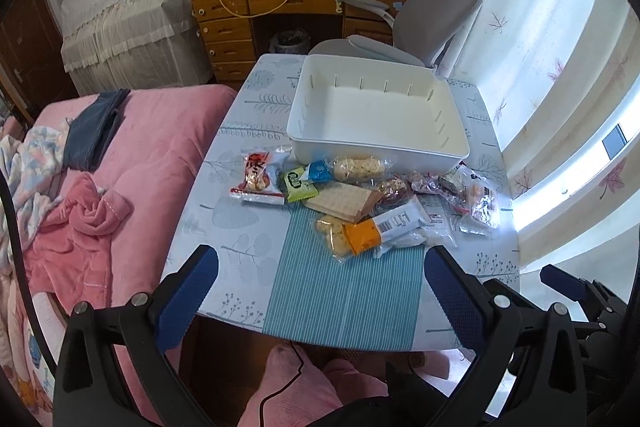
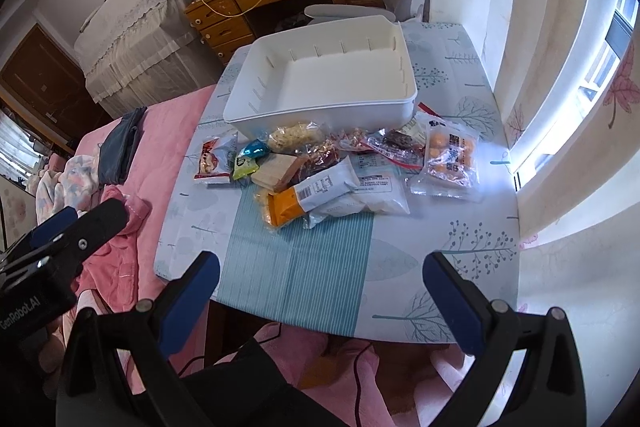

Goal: Organize snacks

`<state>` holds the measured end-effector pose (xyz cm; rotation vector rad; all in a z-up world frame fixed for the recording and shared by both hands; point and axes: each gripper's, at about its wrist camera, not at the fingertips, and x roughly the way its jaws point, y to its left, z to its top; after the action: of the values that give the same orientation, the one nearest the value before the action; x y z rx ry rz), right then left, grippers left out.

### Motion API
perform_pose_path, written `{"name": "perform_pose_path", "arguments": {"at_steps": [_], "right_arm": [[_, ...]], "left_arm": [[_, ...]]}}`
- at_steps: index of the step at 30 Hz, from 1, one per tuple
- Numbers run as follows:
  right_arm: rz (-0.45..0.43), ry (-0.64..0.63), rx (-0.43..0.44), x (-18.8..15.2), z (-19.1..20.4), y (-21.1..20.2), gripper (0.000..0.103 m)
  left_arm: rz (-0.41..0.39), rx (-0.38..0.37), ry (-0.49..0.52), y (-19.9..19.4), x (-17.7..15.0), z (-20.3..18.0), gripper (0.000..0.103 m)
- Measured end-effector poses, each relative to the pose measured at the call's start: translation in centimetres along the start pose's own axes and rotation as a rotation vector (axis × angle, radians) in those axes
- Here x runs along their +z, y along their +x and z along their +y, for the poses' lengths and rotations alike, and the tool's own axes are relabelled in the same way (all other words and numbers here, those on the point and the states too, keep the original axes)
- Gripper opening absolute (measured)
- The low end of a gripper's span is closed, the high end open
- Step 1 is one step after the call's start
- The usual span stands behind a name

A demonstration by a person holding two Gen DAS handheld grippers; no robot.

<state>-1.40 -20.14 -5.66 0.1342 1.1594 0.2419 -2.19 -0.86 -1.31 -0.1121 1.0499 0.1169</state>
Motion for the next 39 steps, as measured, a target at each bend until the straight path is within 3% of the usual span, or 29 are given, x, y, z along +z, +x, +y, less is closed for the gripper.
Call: {"name": "perform_pose_path", "arguments": {"at_steps": [7, 19, 25, 32, 39], "right_arm": [[0.025, 0.072, -0.001, 0.3, 0.1, 1.7, 0.102], [0.081, 0.269, -0.001, 1.3, 3.5, 6.5, 0.102], [0.085, 0.468, -0.003, 1.8, 4.5, 8.8, 0.102], [0.083, 0.775, 0.020, 1.7, 3.0, 11.2, 0.100], [0.142, 1.059, 0.031, 0.9, 0.3, 15.6, 0.094]], "left_arm": [[0.016, -0.080, -0.050, 2.2, 0.1, 3.3, 0.102], [0.099, -0.144, 0.021, 7.3, 3.3, 10.9, 0.102], [0.150, -0.181, 0.091, 10.8, 6.0, 13.6, 0.102], [0.201, -0.218, 0.184, 15.6, 8.7, 14.3, 0.100], [0.281, -0.200, 0.174, 21.5, 10.3, 13.9, 0.100]]}}
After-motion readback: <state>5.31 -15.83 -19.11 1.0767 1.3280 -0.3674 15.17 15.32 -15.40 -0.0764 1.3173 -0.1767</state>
